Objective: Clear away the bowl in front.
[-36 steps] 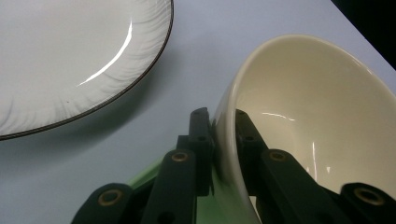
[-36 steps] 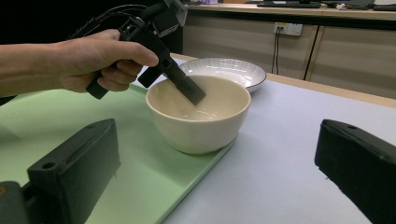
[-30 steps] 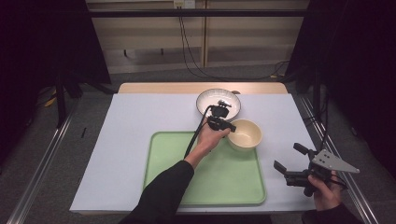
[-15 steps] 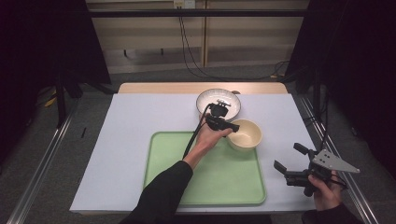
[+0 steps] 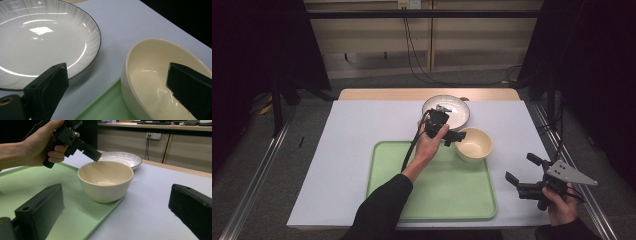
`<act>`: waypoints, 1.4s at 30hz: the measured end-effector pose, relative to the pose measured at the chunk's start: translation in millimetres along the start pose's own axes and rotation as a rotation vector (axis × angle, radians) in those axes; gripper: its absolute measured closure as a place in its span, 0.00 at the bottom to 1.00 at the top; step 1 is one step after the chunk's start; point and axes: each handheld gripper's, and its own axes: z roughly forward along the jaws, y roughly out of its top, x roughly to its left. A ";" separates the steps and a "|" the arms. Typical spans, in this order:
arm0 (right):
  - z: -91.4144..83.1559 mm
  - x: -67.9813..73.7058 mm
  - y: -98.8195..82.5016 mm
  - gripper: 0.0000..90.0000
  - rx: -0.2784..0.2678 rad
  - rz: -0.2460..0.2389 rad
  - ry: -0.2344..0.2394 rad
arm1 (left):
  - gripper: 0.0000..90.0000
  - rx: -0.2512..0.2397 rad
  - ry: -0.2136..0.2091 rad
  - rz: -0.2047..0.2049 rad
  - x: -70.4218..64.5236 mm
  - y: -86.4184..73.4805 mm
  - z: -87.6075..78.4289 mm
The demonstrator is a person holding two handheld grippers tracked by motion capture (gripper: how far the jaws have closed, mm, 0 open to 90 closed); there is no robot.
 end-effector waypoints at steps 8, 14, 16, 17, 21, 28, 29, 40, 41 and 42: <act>-0.1 0.0 0.1 0.00 -0.002 0.002 0.000 | 0.04 -0.061 0.034 0.073 -6.8 -4.6 -16.2; -0.7 -0.4 0.5 0.00 0.001 -0.001 0.004 | 0.03 -0.105 0.057 0.091 -5.0 -7.6 -34.3; -0.6 -0.2 0.4 0.00 0.001 0.002 0.002 | 0.03 -0.118 0.067 0.091 -2.2 -8.9 -41.3; -0.4 -0.3 0.3 0.00 0.001 -0.001 0.001 | 0.03 -0.118 0.067 0.091 -2.2 -8.9 -41.3; -0.4 -0.4 0.5 0.00 0.001 -0.001 0.001 | 0.03 -0.146 0.094 0.090 2.5 -13.5 -55.0; -0.3 -0.6 0.7 0.00 0.002 -0.004 0.003 | 0.03 -0.190 0.122 0.071 2.6 -20.8 -71.9; -0.7 -0.4 0.8 0.00 -0.001 -0.001 0.001 | 0.03 -0.179 0.134 0.086 1.3 -22.2 -73.7; -0.4 -0.5 0.5 0.00 0.009 0.001 0.002 | 0.02 -0.199 0.193 0.138 2.8 -40.9 -105.0; 0.0 -0.5 0.5 0.00 0.007 0.000 -0.002 | 0.02 -0.205 0.201 0.131 2.9 -42.7 -107.6; 0.0 -0.7 0.6 0.00 0.009 -0.001 -0.005 | 0.02 -0.208 0.207 0.133 3.5 -44.3 -110.8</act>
